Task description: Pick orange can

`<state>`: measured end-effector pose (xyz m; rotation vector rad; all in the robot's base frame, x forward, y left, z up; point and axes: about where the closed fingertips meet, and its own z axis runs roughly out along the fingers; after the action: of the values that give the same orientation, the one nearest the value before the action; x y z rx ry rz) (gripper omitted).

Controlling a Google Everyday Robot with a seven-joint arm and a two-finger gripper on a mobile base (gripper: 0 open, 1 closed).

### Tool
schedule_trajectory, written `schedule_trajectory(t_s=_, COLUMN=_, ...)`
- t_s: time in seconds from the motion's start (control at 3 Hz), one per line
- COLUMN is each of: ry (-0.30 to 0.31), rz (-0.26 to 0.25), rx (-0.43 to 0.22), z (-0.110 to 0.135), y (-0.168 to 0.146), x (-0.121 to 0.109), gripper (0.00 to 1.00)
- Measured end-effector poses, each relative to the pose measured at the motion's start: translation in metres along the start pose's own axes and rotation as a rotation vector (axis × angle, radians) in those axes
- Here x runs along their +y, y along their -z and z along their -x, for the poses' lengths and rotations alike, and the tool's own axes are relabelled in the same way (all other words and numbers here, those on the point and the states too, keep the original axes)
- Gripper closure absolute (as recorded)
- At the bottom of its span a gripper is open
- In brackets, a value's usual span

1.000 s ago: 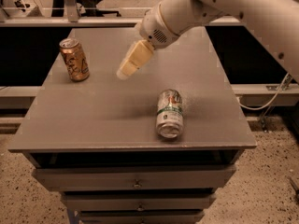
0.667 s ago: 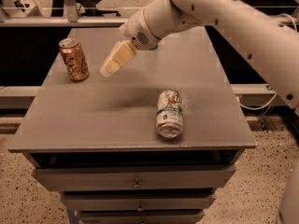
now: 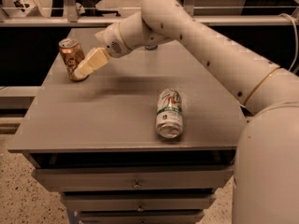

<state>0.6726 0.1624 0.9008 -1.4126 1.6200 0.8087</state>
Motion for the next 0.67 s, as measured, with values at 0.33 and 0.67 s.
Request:
schedule_trajectory(t_s=0.33, ry=-0.003, rz=0.012, rx=-0.057, z=0.006, y=-0.03, x=-0.003, gripper=0.0)
schedule_trajectory(t_s=0.67, ry=0.016, rz=0.017, rx=-0.101, z=0.015, y=-0.052, x=0.001, gripper=0.0)
